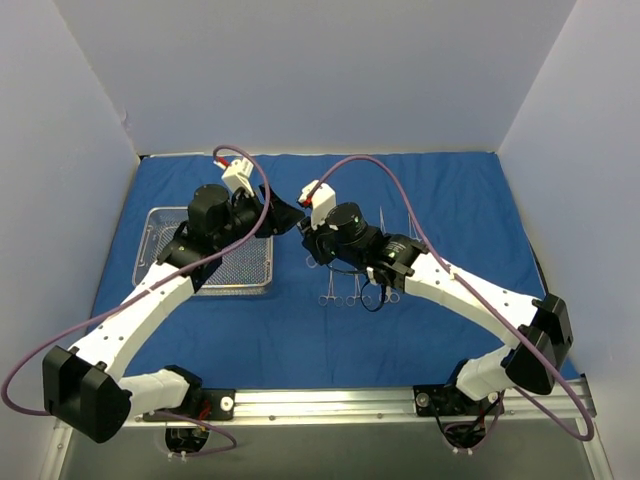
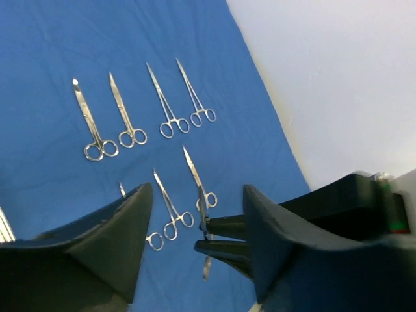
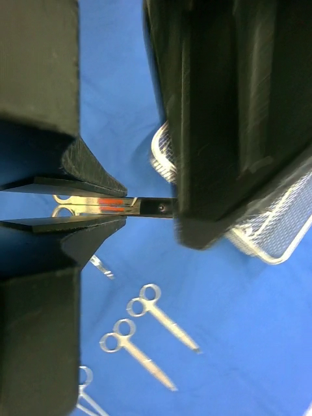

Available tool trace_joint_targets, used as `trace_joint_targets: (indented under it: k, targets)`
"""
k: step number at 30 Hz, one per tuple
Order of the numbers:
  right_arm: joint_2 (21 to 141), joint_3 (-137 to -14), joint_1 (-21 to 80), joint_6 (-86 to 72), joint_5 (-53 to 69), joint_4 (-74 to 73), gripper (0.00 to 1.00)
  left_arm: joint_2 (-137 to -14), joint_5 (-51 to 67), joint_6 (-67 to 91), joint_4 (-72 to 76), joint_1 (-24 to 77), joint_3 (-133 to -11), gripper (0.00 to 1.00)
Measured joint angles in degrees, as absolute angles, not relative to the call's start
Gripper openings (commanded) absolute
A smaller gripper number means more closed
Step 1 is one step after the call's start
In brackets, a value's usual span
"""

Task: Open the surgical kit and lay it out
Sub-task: Place the medical item in the surgical kit.

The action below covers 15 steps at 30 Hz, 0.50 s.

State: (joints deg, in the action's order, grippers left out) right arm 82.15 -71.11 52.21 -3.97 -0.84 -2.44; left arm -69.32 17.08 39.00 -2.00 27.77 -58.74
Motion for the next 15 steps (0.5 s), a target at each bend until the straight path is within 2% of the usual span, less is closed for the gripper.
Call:
trace_joint_targets:
  k: [2, 3, 6, 7, 15]
  targets:
    - [81.69, -69.49, 51.94, -4.95, -2.07, -2.72, 0.00, -69.30, 15.49, 37.78, -4.25, 27.64, -60.31, 0.80]
    - [81.38, -68.42, 51.62, -5.54, -2.52, -3.03, 0.00, -69.21, 14.57, 37.12, -5.21, 27.57, -61.06, 0.89]
    - [80.36, -64.25, 49.65, -7.99, -3.25, -4.14, 0.00, -68.27, 11.64, 34.98, -8.97, 26.50, -62.81, 1.00]
    - [80.01, -62.61, 48.40, -8.88, -3.44, -4.71, 0.00, -67.81, 10.63, 34.28, -10.33, 25.80, -63.22, 0.97]
    - [78.85, -52.45, 36.10, -14.22, -5.91, -9.65, 0.00, -62.48, 6.61, 28.21, -19.59, 15.00, -64.03, 0.94]
